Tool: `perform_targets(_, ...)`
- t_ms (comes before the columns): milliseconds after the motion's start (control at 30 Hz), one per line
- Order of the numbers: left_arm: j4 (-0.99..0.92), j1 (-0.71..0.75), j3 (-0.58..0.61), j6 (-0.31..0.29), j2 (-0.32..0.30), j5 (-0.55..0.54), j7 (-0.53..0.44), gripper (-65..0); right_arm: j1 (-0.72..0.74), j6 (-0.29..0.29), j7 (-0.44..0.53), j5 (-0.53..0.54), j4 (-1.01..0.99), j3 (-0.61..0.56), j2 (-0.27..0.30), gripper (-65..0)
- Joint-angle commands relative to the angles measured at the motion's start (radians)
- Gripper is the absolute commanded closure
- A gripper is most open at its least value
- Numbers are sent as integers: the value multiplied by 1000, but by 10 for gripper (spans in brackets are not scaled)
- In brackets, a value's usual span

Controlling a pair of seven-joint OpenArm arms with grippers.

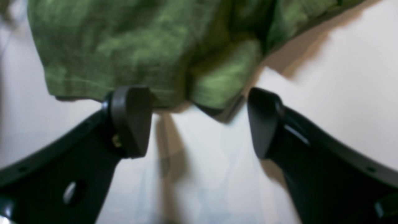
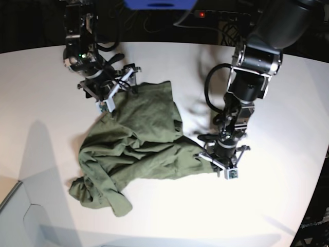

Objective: Layout the t-shirt on the table in an organized manner, then fold the t-shirt properly
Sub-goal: 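Grasp a t-shirt edge with the left gripper, release with the right, then grasp another t-shirt edge with the right gripper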

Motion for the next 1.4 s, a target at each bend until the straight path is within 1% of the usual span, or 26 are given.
perform_targets(0,-5,-6,0,3,-1,-10,73,0,3,-2,-13,3,16,-2,-1,-481)
perform_targets(33,-2,-6,-2,5,-3,-13,73,-2,3,-2,-12,3,16,-2,-1,-481)
perform_targets(67,7,-6,-3,6,-6,-13,74,-29,5,-2,-12,3,16,-2,-1,-481)
perform_targets(100,18,-6,-3,6,-10,-13,74,-11,5,-2,-12,5,16,-2,-1,-479)
perform_targets(167,47,-6,-5,8,-47,-15,85,-2,5,3,-12,6,13,-3,1,-441)
perform_targets(200,61,-6,-6,8,-63,-15,96,-6,6,29,-12,6,8,-5,3,-401)
perform_targets(233,72,-6,-6,8,-75,-15,106,-4,17,81,-12,6,6,-3,3,-339)
perform_targets(300,99,-6,-6,8,-101,-15,128,-3,22,175,-13,5,-7,3,3,-178)
perform_targets(333,116,-6,-6,8,-118,-15,136,-3,28,190,-18,2,-18,4,1,-73)
perform_targets(367,128,-6,-6,8,-133,-15,140,-3,29,186,-20,2,-29,4,3,0)
perform_targets(400,141,-6,-11,8,-153,-15,140,-3,29,173,-20,2,-32,9,6,0)
perform_targets(467,155,-6,-49,8,-182,-15,145,-3,28,170,-13,2,-29,50,35,-19)
perform_targets(500,164,-6,-75,6,-193,-15,160,-3,28,170,-13,3,-29,73,42,-6)
perform_targets(633,224,-5,-215,-1,-239,-15,248,-3,45,173,-13,6,-27,193,79,0)
perform_targets(700,268,-3,-273,-1,-242,-15,292,-3,63,178,-24,6,-26,235,84,0)
perform_targets(733,290,8,-293,-1,-242,-15,317,-3,66,199,-36,6,-4,241,84,0)
perform_targets(767,309,20,-304,-1,-242,-15,329,-3,61,226,-52,6,20,236,82,0)
perform_targets(833,349,41,-306,-1,-242,-7,337,-3,57,282,-113,6,82,193,67,0)
perform_targets(867,366,55,-306,-1,-239,-6,337,-3,51,296,-145,6,103,146,49,0)
perform_targets(933,383,74,-307,-1,-236,-6,337,-3,48,296,-188,6,140,60,21,0)
perform_targets(1000,385,92,-307,-1,-238,-6,337,-3,46,296,-216,5,163,-40,-7,-47)
perform_targets(1100,382,113,-312,-1,-244,-6,337,-3,46,295,-225,3,164,-143,-40,-159)
perform_targets(1167,386,132,-307,-1,-268,-6,338,-3,51,295,-224,3,158,-171,-70,-222)
perform_targets(1267,385,152,-307,-1,-277,-6,338,-3,72,295,-221,3,128,-169,-106,-307)
perform_targets(1367,386,176,-310,-1,-279,-6,338,-3,126,295,-185,3,34,-172,-122,-375)
